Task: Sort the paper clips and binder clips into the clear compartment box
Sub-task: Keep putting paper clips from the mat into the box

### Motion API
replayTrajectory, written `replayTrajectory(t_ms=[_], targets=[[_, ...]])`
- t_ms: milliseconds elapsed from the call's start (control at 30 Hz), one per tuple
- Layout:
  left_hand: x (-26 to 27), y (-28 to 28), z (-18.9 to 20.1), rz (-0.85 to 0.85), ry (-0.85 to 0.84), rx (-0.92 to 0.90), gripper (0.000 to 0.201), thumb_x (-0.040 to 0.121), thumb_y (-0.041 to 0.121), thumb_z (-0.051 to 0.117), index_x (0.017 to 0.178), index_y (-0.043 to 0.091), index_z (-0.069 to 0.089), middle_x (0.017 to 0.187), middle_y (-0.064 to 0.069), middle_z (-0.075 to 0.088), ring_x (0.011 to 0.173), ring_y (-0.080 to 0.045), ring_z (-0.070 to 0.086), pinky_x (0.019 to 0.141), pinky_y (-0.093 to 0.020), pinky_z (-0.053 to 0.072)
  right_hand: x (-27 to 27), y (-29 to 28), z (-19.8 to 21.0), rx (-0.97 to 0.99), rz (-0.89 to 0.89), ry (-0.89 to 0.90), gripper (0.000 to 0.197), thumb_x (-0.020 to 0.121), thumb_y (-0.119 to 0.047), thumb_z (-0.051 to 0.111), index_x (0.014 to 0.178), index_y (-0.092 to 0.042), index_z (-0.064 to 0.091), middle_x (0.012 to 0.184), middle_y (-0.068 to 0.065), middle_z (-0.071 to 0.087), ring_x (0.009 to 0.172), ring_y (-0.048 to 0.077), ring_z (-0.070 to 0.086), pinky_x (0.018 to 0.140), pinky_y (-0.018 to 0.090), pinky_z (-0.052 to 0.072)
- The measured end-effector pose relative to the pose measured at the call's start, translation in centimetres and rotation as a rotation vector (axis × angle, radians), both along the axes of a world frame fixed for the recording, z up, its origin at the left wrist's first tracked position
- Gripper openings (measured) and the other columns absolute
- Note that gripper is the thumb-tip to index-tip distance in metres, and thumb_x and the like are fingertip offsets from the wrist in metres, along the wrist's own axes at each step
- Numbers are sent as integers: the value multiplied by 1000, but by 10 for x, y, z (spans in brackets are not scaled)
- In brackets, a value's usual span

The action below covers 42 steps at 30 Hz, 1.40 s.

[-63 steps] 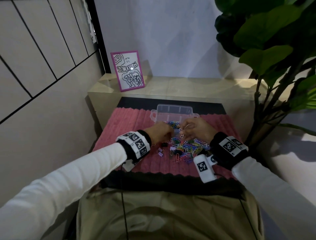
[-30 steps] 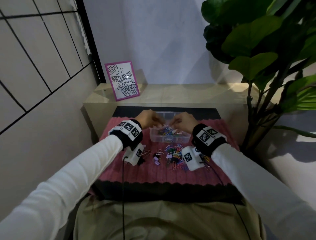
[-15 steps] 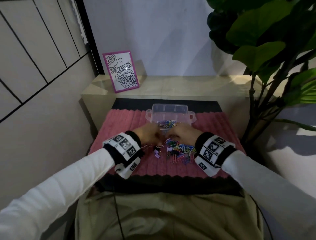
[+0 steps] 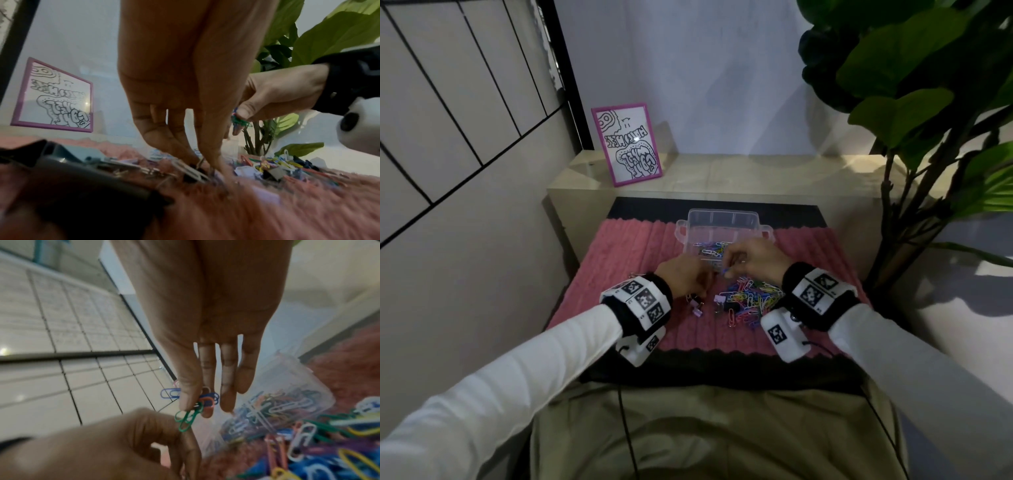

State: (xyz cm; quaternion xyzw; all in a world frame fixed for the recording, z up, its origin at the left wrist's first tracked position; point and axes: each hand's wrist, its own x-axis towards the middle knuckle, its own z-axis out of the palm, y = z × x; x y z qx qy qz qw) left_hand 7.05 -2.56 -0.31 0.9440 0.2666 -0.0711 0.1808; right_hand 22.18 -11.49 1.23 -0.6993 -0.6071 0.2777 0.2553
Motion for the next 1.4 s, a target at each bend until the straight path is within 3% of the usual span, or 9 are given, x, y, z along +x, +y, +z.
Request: replayTrajectory(t_ms=[233, 467, 567, 700, 867, 967, 1067, 1233, 1400], targets=[[-13, 13, 6, 53, -2, -78, 24, 77, 15, 69, 100, 9, 64, 101, -8, 68, 91, -19, 59, 74, -23, 40, 17, -4, 14, 68, -104, 398, 13, 78, 6, 65, 78, -7, 60, 55, 5, 61, 54, 7, 66, 52, 18, 53], [15, -14, 4, -191, -122, 9, 29, 84, 6, 59, 113, 10, 61, 109, -9, 66, 98, -23, 62, 91, -37, 48, 20, -1, 27, 117, -163, 376, 9, 79, 5, 64, 86, 2, 60, 69, 13, 63, 53, 9, 64, 56, 19, 56], [36, -27, 3, -228, -58, -31, 42, 84, -1, 53, 124, 11, 53, 114, -11, 60, 90, -24, 60, 76, -30, 48, 20, 1, 29, 121, -165, 342, 10, 79, 3, 66, 79, -4, 60, 67, 10, 64, 49, 5, 63, 54, 19, 53], [48, -28, 4, -239, 8, -11, 24, 83, 6, 59, 107, 4, 58, 107, -13, 63, 98, -25, 58, 79, -26, 42, 23, -1, 26, 110, -181, 353, 9, 79, 2, 66, 87, 1, 63, 72, 14, 65, 49, 5, 63, 54, 17, 53], [24, -10, 1, -139, -110, -196, 19, 78, 7, 67, 96, 2, 64, 92, -10, 65, 80, -16, 57, 81, -32, 48, 28, -2, 22, 96, -209, 461, 19, 80, 4, 63, 98, 11, 62, 69, 9, 66, 50, 4, 65, 52, 15, 54], [5, 0, 5, -1, -268, -385, 18, 76, 2, 68, 94, -1, 66, 86, -12, 68, 58, 1, 62, 62, -12, 51, 32, -3, 19, 85, -214, 471, 20, 82, 4, 62, 100, 12, 61, 74, 13, 64, 53, 3, 65, 53, 14, 54], [-12, 12, 11, 83, -331, -441, 20, 76, 2, 69, 96, 1, 67, 76, -1, 67, 54, 6, 62, 57, -8, 49, 32, -4, 15, 73, -208, 467, 10, 82, 4, 62, 91, 5, 63, 75, 13, 63, 54, 2, 66, 53, 14, 53], [-28, 27, 16, 52, -316, -398, 18, 75, 3, 69, 88, 15, 70, 82, -12, 71, 77, -27, 66, 77, -35, 54, 30, -2, 9, 38, -187, 435, 6, 82, 4, 62, 86, -1, 61, 74, 12, 61, 54, 2, 65, 54, 13, 54], [-24, 29, 14, 100, -316, -419, 17, 74, 2, 70, 81, 17, 70, 66, 7, 68, 65, -11, 64, 73, -30, 54, 26, 2, 6, -3, -170, 383, 18, 81, 6, 61, 99, 7, 62, 74, 8, 62, 52, 3, 63, 55, 13, 55]])
